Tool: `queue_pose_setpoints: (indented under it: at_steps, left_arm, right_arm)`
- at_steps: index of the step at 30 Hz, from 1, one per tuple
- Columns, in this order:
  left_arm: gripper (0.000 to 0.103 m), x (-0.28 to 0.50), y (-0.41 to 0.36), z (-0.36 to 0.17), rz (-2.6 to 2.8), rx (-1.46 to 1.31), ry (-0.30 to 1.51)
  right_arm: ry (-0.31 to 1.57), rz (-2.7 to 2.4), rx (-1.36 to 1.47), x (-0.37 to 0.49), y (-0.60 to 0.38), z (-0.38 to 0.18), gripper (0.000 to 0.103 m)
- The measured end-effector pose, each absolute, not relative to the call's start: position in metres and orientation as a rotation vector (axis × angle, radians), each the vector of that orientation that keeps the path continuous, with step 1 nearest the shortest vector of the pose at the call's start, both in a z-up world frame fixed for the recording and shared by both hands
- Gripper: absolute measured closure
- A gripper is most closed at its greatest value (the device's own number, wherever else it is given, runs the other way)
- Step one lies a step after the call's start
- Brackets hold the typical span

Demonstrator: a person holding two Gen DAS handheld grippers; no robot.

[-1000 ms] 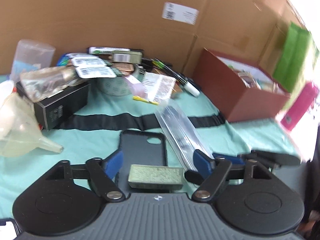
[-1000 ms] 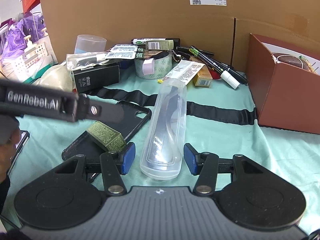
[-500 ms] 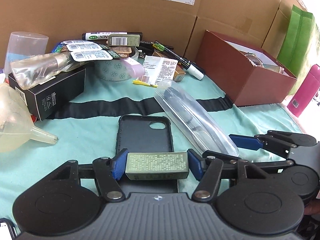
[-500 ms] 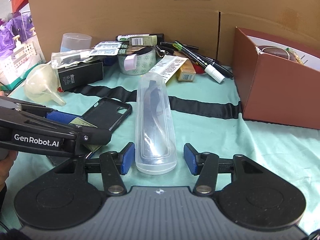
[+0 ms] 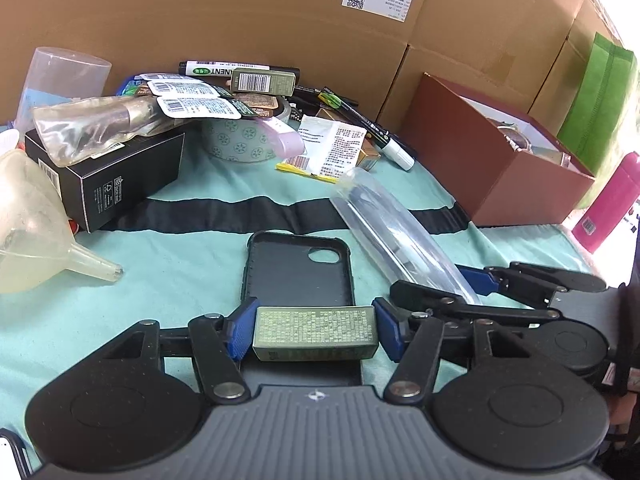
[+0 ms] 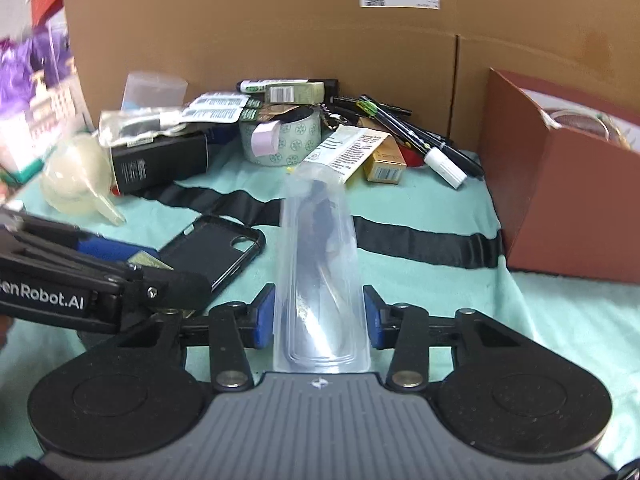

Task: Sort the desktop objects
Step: 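Lift green soap bar with left gripper while right gripper lifts clear case, then carry soap bar in left gripper and clear case in right gripper over red box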

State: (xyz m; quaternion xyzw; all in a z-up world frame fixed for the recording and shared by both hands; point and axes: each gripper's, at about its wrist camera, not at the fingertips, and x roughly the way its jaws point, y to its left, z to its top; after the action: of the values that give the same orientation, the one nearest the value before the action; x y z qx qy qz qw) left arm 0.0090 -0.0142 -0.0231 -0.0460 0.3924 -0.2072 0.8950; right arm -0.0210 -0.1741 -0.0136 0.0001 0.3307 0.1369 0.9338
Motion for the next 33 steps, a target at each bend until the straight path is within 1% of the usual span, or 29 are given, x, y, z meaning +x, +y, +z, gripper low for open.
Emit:
queue_pose_setpoints:
  at_steps: [8, 19, 25, 33]
  left_arm:
    - [0.040, 0.006, -0.013, -0.006, -0.431, -0.141, 0.773]
    - [0.040, 0.008, -0.037, 0.025, -0.480, -0.138, 0.698]
    - [0.040, 0.020, -0.070, 0.050, -0.553, -0.141, 0.638]
    - [0.040, 0.048, -0.137, 0.076, -0.671, -0.142, 0.612]
  right_arm:
    - [0.648, 0.288, 0.168, -0.032, -0.208, -0.007, 0.060]
    - [0.486, 0.276, 0.207, -0.055, -0.241, 0.032, 0.060]
    - [0.374, 0.201, 0.212, -0.064, -0.269, 0.063, 0.060]
    - [0.304, 0.029, 0.223, -0.064, -0.323, 0.080, 0.060]
